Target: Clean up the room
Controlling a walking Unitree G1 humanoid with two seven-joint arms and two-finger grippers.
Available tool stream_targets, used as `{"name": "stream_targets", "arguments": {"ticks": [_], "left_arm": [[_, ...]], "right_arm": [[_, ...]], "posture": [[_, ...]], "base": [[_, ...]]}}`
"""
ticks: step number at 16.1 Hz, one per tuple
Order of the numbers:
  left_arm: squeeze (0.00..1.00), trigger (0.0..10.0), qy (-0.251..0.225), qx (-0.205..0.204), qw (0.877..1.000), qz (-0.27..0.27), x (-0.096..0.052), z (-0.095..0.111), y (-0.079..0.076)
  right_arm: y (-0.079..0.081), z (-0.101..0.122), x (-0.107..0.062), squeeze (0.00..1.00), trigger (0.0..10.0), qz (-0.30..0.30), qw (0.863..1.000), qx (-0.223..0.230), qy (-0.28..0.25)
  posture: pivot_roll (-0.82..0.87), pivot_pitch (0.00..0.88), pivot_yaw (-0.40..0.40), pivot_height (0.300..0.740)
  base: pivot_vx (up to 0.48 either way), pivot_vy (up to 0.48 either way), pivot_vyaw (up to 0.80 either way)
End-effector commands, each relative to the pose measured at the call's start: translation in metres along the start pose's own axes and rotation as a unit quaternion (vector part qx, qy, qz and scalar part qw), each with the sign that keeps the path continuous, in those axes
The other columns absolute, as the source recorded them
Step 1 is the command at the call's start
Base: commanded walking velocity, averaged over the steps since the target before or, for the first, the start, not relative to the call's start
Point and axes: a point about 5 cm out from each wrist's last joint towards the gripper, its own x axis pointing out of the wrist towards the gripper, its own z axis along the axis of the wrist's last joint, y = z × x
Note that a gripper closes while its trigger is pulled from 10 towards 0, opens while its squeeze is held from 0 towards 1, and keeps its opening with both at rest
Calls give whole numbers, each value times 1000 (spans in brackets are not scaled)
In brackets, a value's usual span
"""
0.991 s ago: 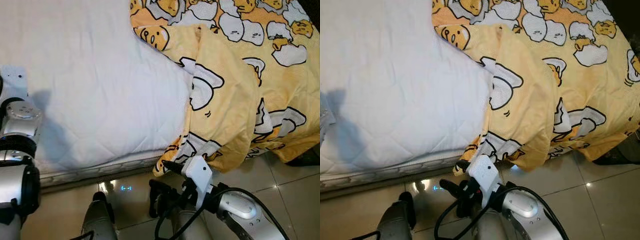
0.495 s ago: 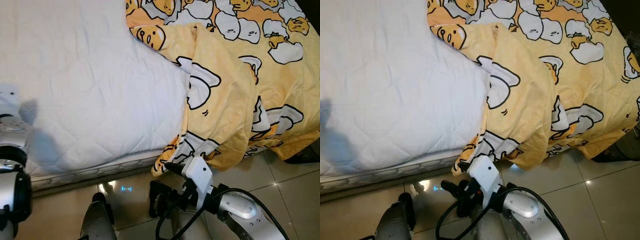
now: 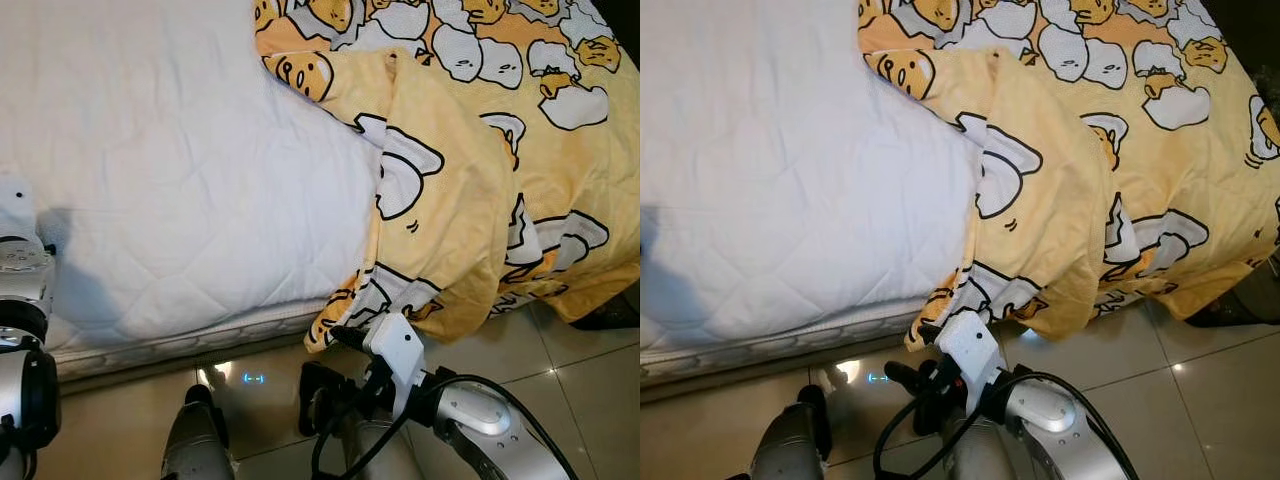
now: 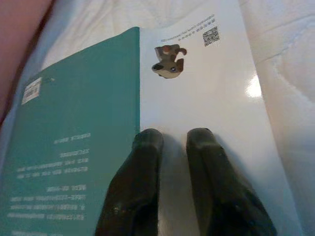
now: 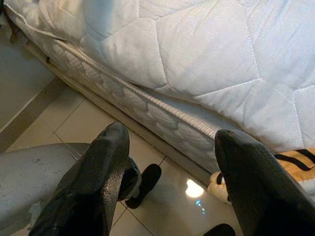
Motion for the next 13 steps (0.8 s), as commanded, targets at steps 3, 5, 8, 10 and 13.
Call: {"name": "stream_targets", "arguments": {"ticks": [3, 5, 8, 10, 13], "left_arm": [[0, 0, -36, 4, 999, -23, 3, 12, 12], [0, 0, -76, -7, 997, -29, 7, 32, 35], [0, 0, -100, 53, 994, 2, 10, 41, 79], [0, 0, -101, 85, 991, 10, 10, 38, 88], [0, 10000, -167, 43, 977, -127, 3, 48, 53]], "right_arm": [[-2, -9, -4, 0, 10000, -7, 1000, 11, 14], [-5, -9, -2, 0, 10000, -10, 1000, 11, 12], [-9, -10, 5, 0, 10000, -10, 1000, 9, 8], [-11, -9, 9, 0, 10000, -9, 1000, 7, 6], [-27, -4, 24, 0, 10000, -26, 1000, -6, -11]], "posture": [[-193, 365, -181, 740], [-170, 356, -176, 740], [-133, 334, -167, 740], [-122, 324, -164, 740], [-85, 262, -156, 740]], "base": [[0, 0, 0], [0, 0, 0], [0, 0, 0], [0, 0, 0], [0, 0, 0]]}}
